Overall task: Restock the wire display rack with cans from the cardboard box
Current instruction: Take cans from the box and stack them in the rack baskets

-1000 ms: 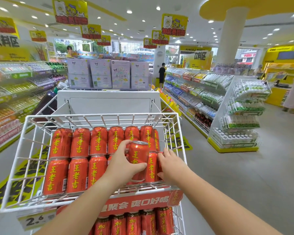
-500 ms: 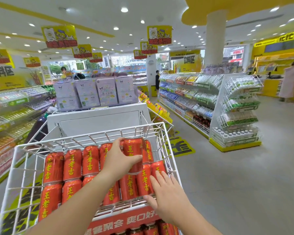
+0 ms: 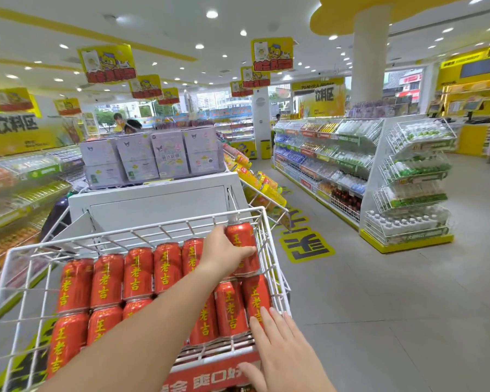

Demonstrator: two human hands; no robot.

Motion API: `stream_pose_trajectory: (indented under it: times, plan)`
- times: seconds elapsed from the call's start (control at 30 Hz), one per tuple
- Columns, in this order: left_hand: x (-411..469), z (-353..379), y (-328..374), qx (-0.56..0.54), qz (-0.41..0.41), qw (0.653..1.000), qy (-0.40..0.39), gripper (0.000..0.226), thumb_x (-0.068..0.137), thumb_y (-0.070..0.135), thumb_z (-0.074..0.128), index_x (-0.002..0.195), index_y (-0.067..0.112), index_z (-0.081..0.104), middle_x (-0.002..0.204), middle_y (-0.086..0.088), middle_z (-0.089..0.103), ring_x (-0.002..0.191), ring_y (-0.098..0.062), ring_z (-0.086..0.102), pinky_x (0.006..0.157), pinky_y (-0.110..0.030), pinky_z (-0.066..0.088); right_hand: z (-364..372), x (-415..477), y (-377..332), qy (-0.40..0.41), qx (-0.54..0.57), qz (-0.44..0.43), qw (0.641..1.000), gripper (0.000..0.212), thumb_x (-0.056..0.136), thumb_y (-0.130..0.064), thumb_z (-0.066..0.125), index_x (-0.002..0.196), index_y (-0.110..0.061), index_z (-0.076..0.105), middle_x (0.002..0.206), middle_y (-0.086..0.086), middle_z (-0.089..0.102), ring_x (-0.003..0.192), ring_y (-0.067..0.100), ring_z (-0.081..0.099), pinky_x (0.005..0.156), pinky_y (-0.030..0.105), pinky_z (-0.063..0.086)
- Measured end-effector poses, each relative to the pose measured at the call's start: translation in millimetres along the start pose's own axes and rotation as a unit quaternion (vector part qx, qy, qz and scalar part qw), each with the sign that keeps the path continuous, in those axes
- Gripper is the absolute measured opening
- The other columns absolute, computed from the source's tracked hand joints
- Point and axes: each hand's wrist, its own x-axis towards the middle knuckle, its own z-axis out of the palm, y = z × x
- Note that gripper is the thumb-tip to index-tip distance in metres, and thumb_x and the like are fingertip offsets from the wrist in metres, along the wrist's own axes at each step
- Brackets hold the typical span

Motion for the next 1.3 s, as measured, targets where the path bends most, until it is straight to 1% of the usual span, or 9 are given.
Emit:
stream_pose_trajectory:
  times: [0.07,0.23,0.47,0.6,0.7,0.9,1.0,1.07,1.3]
  plan:
    - [4,8,5,0.037,0.025,0.999,-0.002,0.057,0.058,0.040,0.094,0.099,0.016,0.062,0.092,0.000,0.070,0.085,-0.018,0.068,0.074,-0.033,0.053,0,0,3,0.005,-0.004,0.000,1.000,0.079,0.091,-0.071,0.025,0.106,-0.016,0.080,0.111,0.009,0.075,0.103,0.024,0.073,0.111,0.037,0.013]
    - [4,19,11,0.108,0.052,0.993,-0.004,0.071,0.064,0.045,0.090,0.112,0.016,0.045,0.110,-0.011,0.067,0.106,-0.033,0.063,0.083,-0.038,0.051,3,0,7,0.012,-0.014,-0.021,1.000,0.088,0.096,-0.065,0.008,0.104,-0.015,0.081,0.109,0.009,0.076,0.100,0.025,0.074,0.112,0.038,0.013]
    - [3,23,6,0.214,0.039,0.975,0.047,0.080,0.066,0.068,0.079,0.114,0.013,0.046,0.115,-0.013,0.066,0.118,-0.036,0.054,0.096,-0.042,0.043,11,4,11,0.023,-0.028,-0.031,0.999,0.090,0.097,-0.065,0.007,0.105,-0.014,0.080,0.108,0.010,0.076,0.098,0.026,0.075,0.113,0.040,0.013]
    - [6,27,4,0.268,0.034,0.961,0.052,0.073,0.069,0.076,0.070,0.113,0.018,0.057,0.116,-0.006,0.066,0.123,-0.031,0.049,0.104,-0.043,0.033,13,2,14,0.047,-0.026,-0.034,0.998,0.076,0.097,-0.066,0.008,0.119,-0.011,0.056,0.108,0.010,0.076,0.099,0.026,0.074,0.113,0.041,0.013]
    - [7,33,4,0.290,0.044,0.954,0.056,0.072,0.073,0.075,0.065,0.115,0.017,0.057,0.118,-0.005,0.066,0.126,-0.032,0.047,0.108,-0.046,0.031,16,3,14,0.074,-0.032,-0.041,0.996,0.072,0.096,-0.067,0.009,0.119,-0.012,0.050,0.108,0.010,0.076,0.099,0.026,0.074,0.113,0.041,0.013]
    - [7,46,-7,0.306,0.043,0.948,0.079,0.071,0.079,0.073,0.060,0.121,0.016,0.058,0.137,-0.012,0.050,0.132,-0.033,0.038,0.112,-0.048,0.028,19,3,15,0.081,-0.059,-0.037,0.994,0.074,0.096,-0.068,0.010,0.119,-0.012,0.052,0.109,0.011,0.076,0.099,0.027,0.074,0.113,0.041,0.013]
    - [11,46,-9,0.314,0.025,0.947,0.066,0.072,0.081,0.075,0.058,0.120,0.015,0.064,0.147,-0.013,0.041,0.135,-0.034,0.035,0.113,-0.049,0.026,19,3,15,0.057,-0.072,-0.027,0.995,0.084,0.097,-0.067,0.010,0.114,-0.013,0.072,0.109,0.012,0.076,0.099,0.028,0.074,0.113,0.041,0.012]
    - [12,46,-10,0.316,0.021,0.947,0.053,0.074,0.081,0.076,0.057,0.121,0.015,0.064,0.149,-0.013,0.039,0.136,-0.034,0.035,0.115,-0.051,0.024,20,2,15,0.049,-0.074,-0.025,0.996,0.084,0.097,-0.067,0.011,0.111,-0.013,0.073,0.108,0.012,0.076,0.099,0.028,0.074,0.113,0.041,0.014]
    - [12,42,-8,0.325,0.017,0.946,0.003,0.089,0.080,0.078,0.055,0.138,0.011,0.052,0.161,-0.014,0.025,0.148,-0.034,0.021,0.119,-0.056,0.011,16,2,15,0.005,-0.074,-0.031,0.997,0.089,0.098,-0.065,0.010,0.104,-0.013,0.081,0.110,0.013,0.075,0.100,0.029,0.074,0.113,0.042,0.012]
